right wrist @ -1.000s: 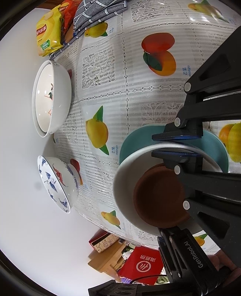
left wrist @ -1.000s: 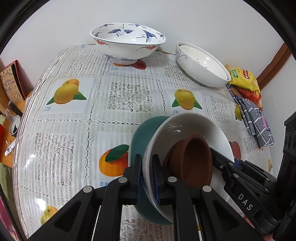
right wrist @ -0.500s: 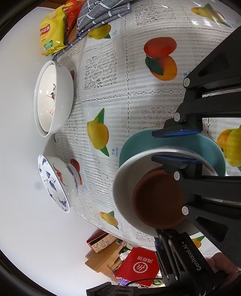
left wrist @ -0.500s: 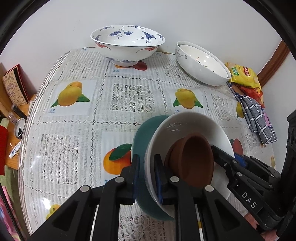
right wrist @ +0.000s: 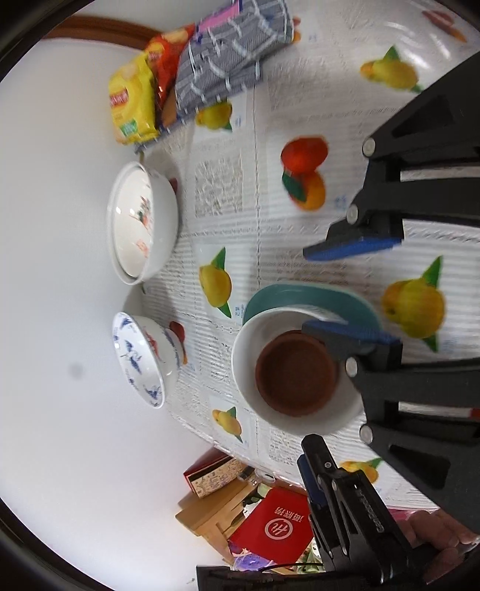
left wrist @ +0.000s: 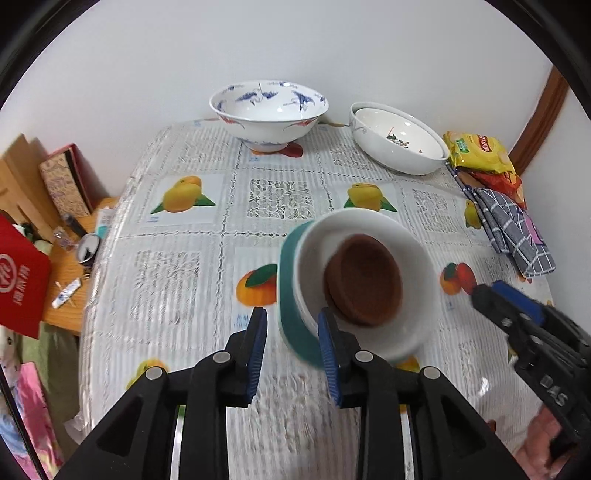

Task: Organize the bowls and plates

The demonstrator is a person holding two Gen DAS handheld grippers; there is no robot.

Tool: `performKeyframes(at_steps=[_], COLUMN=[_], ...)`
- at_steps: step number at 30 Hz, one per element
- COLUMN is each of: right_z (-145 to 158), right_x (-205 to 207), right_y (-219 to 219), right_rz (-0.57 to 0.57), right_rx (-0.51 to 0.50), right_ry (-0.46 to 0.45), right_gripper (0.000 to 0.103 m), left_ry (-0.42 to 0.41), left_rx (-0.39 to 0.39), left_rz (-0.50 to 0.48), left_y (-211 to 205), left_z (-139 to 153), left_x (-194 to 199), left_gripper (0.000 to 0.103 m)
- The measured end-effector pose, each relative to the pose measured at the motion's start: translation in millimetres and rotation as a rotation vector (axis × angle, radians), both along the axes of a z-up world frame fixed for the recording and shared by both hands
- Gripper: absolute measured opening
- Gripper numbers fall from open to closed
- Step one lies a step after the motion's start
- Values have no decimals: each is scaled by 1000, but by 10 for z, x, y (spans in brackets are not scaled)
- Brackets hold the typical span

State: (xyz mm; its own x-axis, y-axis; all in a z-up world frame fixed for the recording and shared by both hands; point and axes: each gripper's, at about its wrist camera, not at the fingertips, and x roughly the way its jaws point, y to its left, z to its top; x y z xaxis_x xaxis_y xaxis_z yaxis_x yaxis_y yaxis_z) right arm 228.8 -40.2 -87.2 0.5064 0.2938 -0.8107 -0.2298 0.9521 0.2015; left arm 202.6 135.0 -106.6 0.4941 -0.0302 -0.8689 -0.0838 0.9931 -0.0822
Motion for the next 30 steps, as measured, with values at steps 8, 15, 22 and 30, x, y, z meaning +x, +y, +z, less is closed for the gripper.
performKeyframes(at_steps=[8, 15, 22, 30], right_z=[531, 816, 921, 1061], right_x=[-809, -1463, -2012, -2426], right_y=[-481, -903, -1164, -1301], right_rz=[-97, -201, -215, -240], right_rx=[-92, -159, -104, -102], right_ry=[-121, -190, -206, -266], right_gripper=[57, 57, 72, 95], left_ry=[-107, -182, -235, -275], left_rx=[8, 16, 38, 64], left_rz=[-52, -64, -47, -14], left_y=[-465, -797, -978, -1003], left_z=[376, 600, 793, 962], left_x=[-617, -1154, -1681, -2027], left_gripper=[40, 58, 80, 95])
